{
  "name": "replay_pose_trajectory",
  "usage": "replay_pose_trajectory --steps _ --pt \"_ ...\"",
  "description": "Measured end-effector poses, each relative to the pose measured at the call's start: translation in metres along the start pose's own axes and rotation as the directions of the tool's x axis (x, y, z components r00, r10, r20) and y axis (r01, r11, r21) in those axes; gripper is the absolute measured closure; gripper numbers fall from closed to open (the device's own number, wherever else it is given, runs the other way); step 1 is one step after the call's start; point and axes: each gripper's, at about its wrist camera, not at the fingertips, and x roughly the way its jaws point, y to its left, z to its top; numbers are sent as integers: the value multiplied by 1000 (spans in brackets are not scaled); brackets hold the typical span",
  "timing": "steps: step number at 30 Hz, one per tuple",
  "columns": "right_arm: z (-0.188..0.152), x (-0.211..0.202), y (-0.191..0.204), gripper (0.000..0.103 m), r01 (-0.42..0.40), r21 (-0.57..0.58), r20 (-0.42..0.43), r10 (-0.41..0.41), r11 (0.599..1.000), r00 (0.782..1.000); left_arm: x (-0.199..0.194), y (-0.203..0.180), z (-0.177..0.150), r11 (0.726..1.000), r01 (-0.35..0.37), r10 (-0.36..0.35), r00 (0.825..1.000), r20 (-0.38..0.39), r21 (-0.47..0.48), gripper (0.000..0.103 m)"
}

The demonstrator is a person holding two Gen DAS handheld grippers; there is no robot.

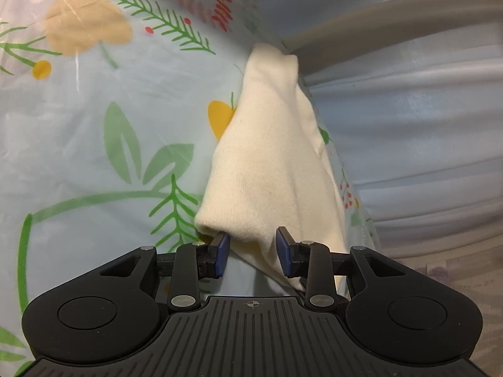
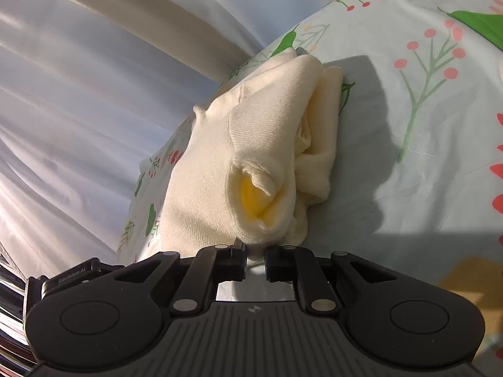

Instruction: Fold small clothes

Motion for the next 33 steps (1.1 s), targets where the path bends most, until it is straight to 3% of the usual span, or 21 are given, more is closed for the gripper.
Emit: replay_pose_trajectory --steps 4,7,9,12,13,15,16,18,20,22,26,33 --pt "0 -15 -8 72 -67 72 26 66 995 998 5 -4 -4 1000 26 -25 1000 -12 18 60" --pt "1 -17 -8 68 -78 97 41 74 992 996 13 -8 -8 997 79 -79 995 -55 2 59" --pt "2 -16 -6 66 -70 93 43 66 993 997 17 -15 -9 997 70 -68 997 -46 36 49" --pt "3 -14 -3 67 -64 87 55 59 994 997 25 -15 -5 1000 14 -14 1000 -4 25 49" --pt "2 -14 -2 73 -66 88 57 61 994 997 27 -13 -3 1000 24 -24 1000 -2 2 49" --pt "1 -16 -5 87 -94 103 53 89 990 995 27 -13 -2 999 34 -34 999 6 -24 54" --pt "1 -17 -7 89 -119 124 51 113 985 992 26 -15 -2 999 34 -34 999 16 -14 61" --pt "2 -16 -13 91 -153 165 55 146 974 988 22 -18 -2 1000 11 -12 999 43 18 84" --pt "3 -15 -16 92 -115 151 52 108 982 993 22 -17 0 1000 1 -2 999 40 15 86" --pt "2 -12 -14 92 -40 85 35 37 996 999 21 -13 1 1000 -9 9 1000 25 1 87" --pt "-1 -10 1 92 28 -41 29 -26 999 999 18 -12 -1 999 -38 36 999 30 39 87" --pt "-1 -5 25 93 152 -255 20 -153 955 988 8 -14 -5 989 -119 117 993 32 88 87"
